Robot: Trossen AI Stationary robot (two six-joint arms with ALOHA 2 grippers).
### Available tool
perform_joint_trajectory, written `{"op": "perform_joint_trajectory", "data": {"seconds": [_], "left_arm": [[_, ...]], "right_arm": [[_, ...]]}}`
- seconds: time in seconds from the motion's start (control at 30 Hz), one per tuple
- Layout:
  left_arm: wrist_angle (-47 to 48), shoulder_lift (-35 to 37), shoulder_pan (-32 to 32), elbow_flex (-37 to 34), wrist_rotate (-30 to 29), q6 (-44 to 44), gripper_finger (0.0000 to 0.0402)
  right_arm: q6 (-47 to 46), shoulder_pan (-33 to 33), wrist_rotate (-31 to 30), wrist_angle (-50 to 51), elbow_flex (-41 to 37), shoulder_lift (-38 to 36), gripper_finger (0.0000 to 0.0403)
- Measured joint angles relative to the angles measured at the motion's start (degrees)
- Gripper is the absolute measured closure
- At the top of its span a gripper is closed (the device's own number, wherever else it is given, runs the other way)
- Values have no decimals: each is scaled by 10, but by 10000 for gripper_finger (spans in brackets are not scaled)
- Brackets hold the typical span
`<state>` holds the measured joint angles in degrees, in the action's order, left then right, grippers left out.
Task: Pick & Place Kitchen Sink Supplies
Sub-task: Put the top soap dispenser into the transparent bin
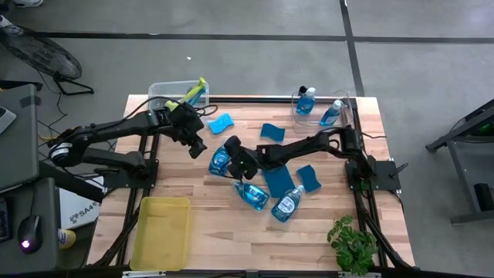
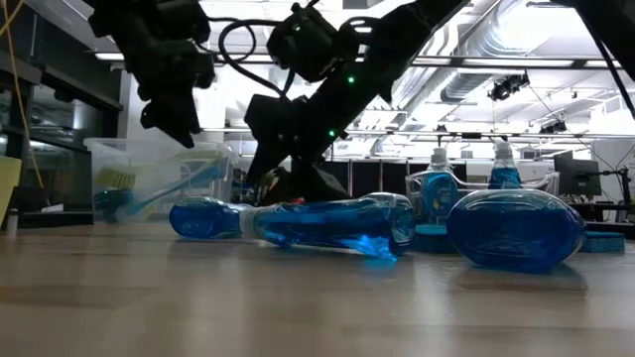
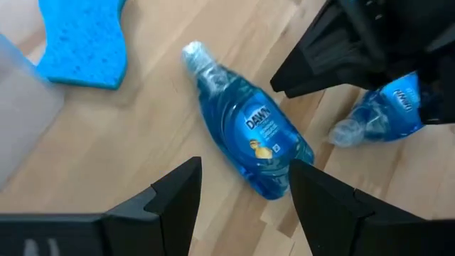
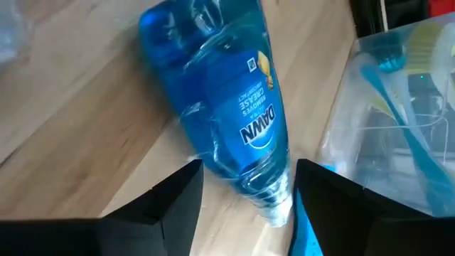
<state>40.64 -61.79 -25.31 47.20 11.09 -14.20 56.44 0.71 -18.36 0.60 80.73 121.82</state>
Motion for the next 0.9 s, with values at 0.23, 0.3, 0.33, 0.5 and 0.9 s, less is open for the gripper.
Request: {"op": "perform_joint_trajectory", "data": {"seconds": [0.23,0.3,0.33,0.5,0.9], "left_arm": [[-2,-41,4,0,-1,-30,192],[-2,-52,4,0,-1,-34,192],[-2,-57,4,0,0,-37,192],[-4,-80,27,-1,-9,-39,192],[-8,-103,110,-1,-101,21,192]], "right_arm": [[8,1,-5,12,0,0,183],[11,3,10,24,0,0,183],[10,5,15,27,0,1,183],[-69,16,0,16,0,2,183],[-487,28,-119,141,0,-48,183]]}}
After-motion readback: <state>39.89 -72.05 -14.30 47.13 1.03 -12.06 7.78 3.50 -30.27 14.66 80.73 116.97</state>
